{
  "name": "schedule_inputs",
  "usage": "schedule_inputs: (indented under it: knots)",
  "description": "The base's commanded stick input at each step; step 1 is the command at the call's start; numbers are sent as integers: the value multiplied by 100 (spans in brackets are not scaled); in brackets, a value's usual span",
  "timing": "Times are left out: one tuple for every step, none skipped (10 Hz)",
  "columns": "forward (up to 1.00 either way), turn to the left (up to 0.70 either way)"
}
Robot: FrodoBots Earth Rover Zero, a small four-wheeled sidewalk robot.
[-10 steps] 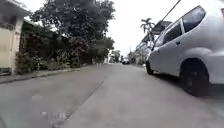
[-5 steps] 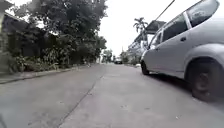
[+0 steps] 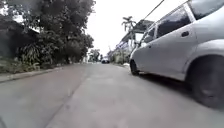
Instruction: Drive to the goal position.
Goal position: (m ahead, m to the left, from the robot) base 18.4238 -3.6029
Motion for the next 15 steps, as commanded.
schedule_inputs:
  knots:
    - [100, 0]
    - [100, 0]
    - [100, 0]
    - [100, 0]
    - [100, 0]
    - [100, 2]
    - [100, 9]
    - [100, 10]
    - [100, 8]
    - [100, 5]
    - [100, 5]
    - [100, 6]
    - [100, 5]
    - [100, 2]
    - [100, 1]
